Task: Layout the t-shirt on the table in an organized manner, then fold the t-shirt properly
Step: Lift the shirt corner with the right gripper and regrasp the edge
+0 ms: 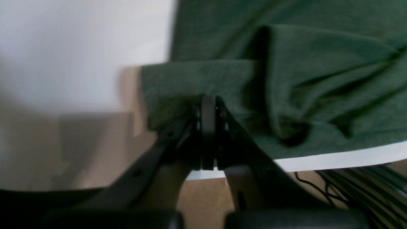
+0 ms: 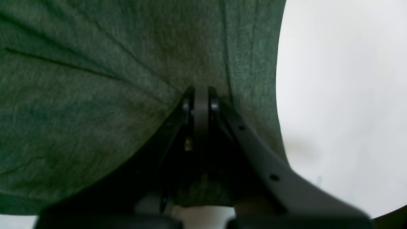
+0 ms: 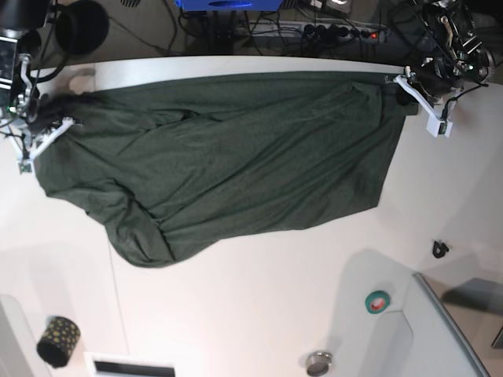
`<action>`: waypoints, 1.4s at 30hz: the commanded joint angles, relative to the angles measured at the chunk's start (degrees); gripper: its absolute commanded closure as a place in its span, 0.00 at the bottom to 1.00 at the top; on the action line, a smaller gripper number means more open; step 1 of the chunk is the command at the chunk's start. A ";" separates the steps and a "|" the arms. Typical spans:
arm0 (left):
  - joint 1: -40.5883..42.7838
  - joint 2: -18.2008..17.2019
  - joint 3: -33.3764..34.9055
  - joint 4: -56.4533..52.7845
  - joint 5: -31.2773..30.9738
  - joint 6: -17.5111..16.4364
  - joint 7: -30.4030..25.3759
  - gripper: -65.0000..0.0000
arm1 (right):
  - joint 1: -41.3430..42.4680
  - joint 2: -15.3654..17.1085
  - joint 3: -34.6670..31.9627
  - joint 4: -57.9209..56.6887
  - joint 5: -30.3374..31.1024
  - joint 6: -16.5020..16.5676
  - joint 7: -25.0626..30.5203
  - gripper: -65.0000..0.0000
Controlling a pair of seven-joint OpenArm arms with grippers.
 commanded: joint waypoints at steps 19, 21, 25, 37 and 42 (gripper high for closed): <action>-2.28 -5.07 -0.32 1.42 -0.85 0.10 0.06 1.00 | -9.85 -1.56 -0.21 18.63 -0.23 -7.01 -3.54 0.99; -2.19 -4.72 -0.32 3.71 -0.85 0.10 0.15 1.00 | -9.67 -1.56 -0.47 21.27 -0.23 -7.01 -3.27 0.99; -1.49 -1.46 -0.23 9.33 -0.94 0.10 4.02 1.00 | -7.39 -1.47 -0.73 24.79 -0.23 -0.76 -3.45 0.96; 1.59 3.90 3.28 7.75 -0.32 0.10 0.68 1.00 | -0.97 2.75 -13.66 22.24 -0.41 6.53 -3.19 0.45; 1.24 0.91 3.28 1.33 -0.32 0.10 -3.01 1.00 | 3.07 2.66 -18.14 18.99 -0.41 6.53 -3.19 0.45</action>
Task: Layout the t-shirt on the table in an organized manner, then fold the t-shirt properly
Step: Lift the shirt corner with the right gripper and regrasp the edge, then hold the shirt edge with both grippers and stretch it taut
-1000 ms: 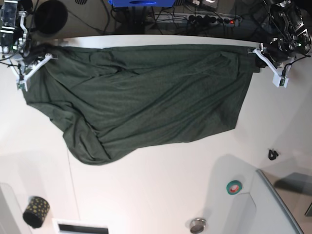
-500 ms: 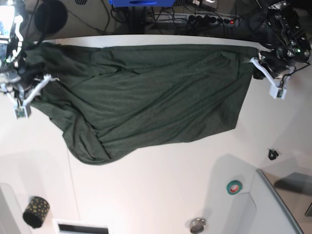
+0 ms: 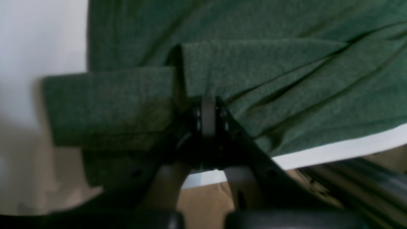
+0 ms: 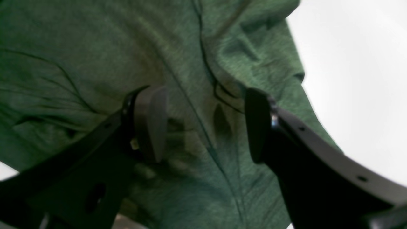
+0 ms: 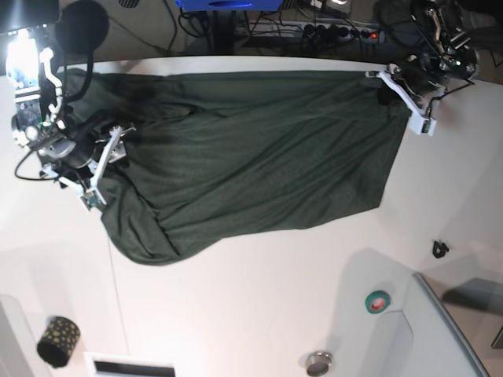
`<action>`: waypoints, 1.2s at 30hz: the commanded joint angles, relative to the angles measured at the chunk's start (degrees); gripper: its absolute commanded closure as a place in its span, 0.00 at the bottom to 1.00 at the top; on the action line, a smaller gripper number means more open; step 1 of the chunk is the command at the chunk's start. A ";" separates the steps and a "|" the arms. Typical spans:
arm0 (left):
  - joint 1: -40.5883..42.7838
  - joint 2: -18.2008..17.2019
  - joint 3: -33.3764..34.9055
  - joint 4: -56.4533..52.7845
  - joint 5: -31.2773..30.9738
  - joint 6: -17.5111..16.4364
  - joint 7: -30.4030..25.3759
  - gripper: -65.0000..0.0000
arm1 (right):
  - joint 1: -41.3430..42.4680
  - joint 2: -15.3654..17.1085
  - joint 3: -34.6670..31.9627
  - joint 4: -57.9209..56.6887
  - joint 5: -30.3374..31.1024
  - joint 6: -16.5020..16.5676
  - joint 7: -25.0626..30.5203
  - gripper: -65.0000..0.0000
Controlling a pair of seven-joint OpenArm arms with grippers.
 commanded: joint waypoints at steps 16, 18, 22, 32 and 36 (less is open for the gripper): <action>-0.23 -3.39 -0.37 4.17 0.00 0.40 -1.84 1.00 | 5.48 0.25 -6.42 -5.09 -6.08 -2.75 1.18 0.45; -0.23 -3.39 -0.37 4.96 0.00 0.40 -1.75 1.00 | 5.48 -1.33 -6.33 -5.27 -8.63 -2.57 1.18 0.45; -0.32 -3.30 -0.46 5.49 -0.09 0.40 1.32 1.00 | 5.66 -2.65 -6.33 -5.35 -13.20 -2.57 1.27 0.45; 0.12 -2.51 -0.46 8.30 -0.17 0.40 1.59 1.00 | 6.62 -4.58 -6.42 -6.94 -13.64 -2.49 1.18 0.45; 0.04 -2.51 -0.46 8.22 -0.17 0.40 1.59 1.00 | 8.12 -4.85 -6.42 -11.33 -13.38 -2.49 1.36 0.52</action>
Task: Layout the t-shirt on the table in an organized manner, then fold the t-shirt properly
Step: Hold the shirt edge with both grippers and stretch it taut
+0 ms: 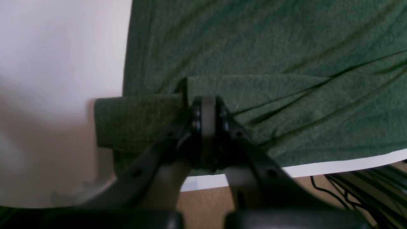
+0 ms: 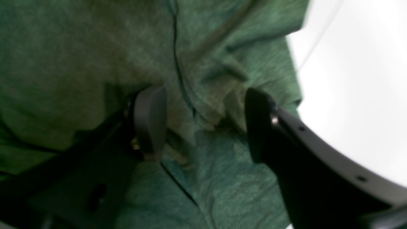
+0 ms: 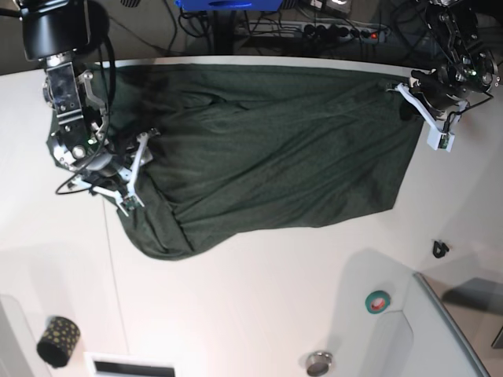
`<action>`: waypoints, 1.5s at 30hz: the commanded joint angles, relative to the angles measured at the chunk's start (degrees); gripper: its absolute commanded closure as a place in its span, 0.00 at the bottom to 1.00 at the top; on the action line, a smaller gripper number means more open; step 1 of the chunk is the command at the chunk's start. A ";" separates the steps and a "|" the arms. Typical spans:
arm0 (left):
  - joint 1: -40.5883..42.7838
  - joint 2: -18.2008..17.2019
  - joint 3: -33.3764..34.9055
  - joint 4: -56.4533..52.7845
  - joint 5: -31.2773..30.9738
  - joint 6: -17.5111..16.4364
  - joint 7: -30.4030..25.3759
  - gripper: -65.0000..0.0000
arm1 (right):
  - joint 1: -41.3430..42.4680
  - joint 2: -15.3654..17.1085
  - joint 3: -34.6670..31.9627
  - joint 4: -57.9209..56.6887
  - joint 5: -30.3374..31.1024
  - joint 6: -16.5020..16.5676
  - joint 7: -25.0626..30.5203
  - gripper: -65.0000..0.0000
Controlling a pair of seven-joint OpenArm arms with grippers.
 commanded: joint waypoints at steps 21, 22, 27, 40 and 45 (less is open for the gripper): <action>-0.32 -0.78 -0.39 -4.16 -0.41 -0.10 -1.01 1.00 | 9.63 4.48 0.75 -3.36 -0.20 -0.61 0.37 0.99; -0.32 -0.78 -0.39 -4.16 -0.41 -0.10 -1.01 1.00 | 10.42 4.84 0.75 -4.50 -0.20 -0.61 0.37 0.99; -0.32 -0.78 -0.39 -4.16 -0.41 -0.10 -1.10 1.00 | 14.90 6.07 0.75 -11.18 -0.20 -0.70 0.81 0.99; -0.05 -0.78 -0.39 -4.16 -0.33 -0.10 -1.10 1.00 | 21.67 6.68 7.17 -24.63 -0.29 -3.33 6.35 0.63; -0.05 -0.78 -1.71 -3.81 -0.33 -0.10 -1.10 1.00 | 19.04 6.59 7.26 -15.40 0.06 -4.65 5.03 0.28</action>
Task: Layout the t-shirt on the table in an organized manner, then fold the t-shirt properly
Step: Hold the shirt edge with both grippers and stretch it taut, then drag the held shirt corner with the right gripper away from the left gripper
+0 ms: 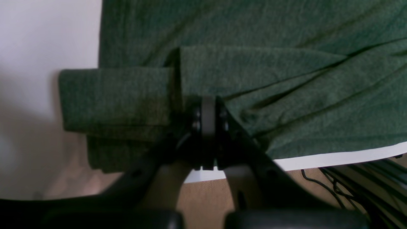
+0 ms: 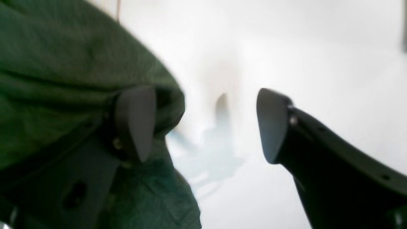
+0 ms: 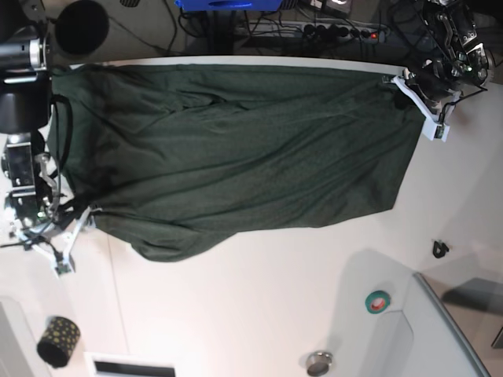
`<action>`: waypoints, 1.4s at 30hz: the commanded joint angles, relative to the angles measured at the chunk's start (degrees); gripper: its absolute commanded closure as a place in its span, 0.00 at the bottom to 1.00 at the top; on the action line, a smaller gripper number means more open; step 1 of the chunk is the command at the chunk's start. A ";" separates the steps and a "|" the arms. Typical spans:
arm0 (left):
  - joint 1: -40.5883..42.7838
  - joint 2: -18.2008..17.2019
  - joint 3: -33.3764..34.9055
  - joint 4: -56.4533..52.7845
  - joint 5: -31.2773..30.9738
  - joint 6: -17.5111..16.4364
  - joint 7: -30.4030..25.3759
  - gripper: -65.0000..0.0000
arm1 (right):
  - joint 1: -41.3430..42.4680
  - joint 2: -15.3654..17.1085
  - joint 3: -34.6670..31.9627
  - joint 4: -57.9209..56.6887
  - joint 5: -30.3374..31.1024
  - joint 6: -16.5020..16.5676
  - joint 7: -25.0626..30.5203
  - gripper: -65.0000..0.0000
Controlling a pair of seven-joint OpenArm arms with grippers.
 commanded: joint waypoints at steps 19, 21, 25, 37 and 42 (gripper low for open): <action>0.23 -0.96 -4.92 1.20 -0.20 -0.08 -0.60 1.00 | 17.04 -15.39 -11.78 -19.89 0.04 4.09 10.73 0.29; 0.23 -0.96 -4.92 1.20 -0.20 -0.08 -0.60 1.00 | 18.98 -16.10 -11.87 -26.48 0.04 2.16 14.24 0.29; 0.23 -0.96 -4.92 1.20 -0.20 -0.08 -0.60 1.00 | 22.67 -16.27 -11.87 -37.91 0.04 2.07 20.48 0.29; 0.06 -0.96 -4.92 0.93 -0.20 -0.08 -0.60 1.00 | 24.08 -16.27 -11.43 -42.66 0.13 1.98 23.47 0.99; 0.15 -0.96 -4.92 0.84 -0.20 -0.08 -0.60 1.00 | 23.90 -16.27 -11.34 -38.70 0.30 1.98 23.30 1.00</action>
